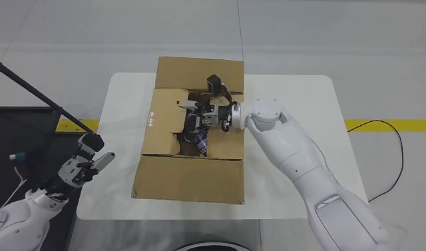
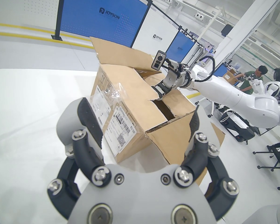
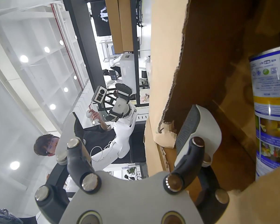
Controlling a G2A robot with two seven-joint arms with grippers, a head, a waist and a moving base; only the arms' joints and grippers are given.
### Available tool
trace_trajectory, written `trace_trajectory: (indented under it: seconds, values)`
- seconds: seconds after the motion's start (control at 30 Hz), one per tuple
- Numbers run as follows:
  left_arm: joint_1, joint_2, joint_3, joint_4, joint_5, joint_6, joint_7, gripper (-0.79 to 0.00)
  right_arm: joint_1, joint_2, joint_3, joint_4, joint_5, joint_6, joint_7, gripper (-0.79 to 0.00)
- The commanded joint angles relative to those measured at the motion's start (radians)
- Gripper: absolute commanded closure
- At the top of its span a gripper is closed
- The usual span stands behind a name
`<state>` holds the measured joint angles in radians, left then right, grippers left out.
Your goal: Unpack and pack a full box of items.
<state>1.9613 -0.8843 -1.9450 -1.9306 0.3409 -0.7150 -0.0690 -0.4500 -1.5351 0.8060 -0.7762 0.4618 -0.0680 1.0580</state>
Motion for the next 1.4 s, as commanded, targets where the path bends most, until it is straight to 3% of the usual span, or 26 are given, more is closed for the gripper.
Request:
trace_trajectory:
  seconds: [0.0,1.0,1.37]
  values:
    - [0.006,-0.003,-0.006,0.000,0.002,0.001,0.003,-0.785,0.012,-0.012,-0.017,0.017,-0.006,-0.009,-0.020,-0.785]
    - [0.046,-0.042,-0.052,0.019,0.058,-0.003,-0.025,-0.785,0.188,-0.159,-0.094,0.143,0.005,-0.211,-0.149,-0.785]
    - [0.060,-0.054,-0.064,0.021,0.062,-0.015,-0.037,-0.785,0.218,-0.230,-0.132,0.224,-0.013,-0.276,-0.269,-0.785]
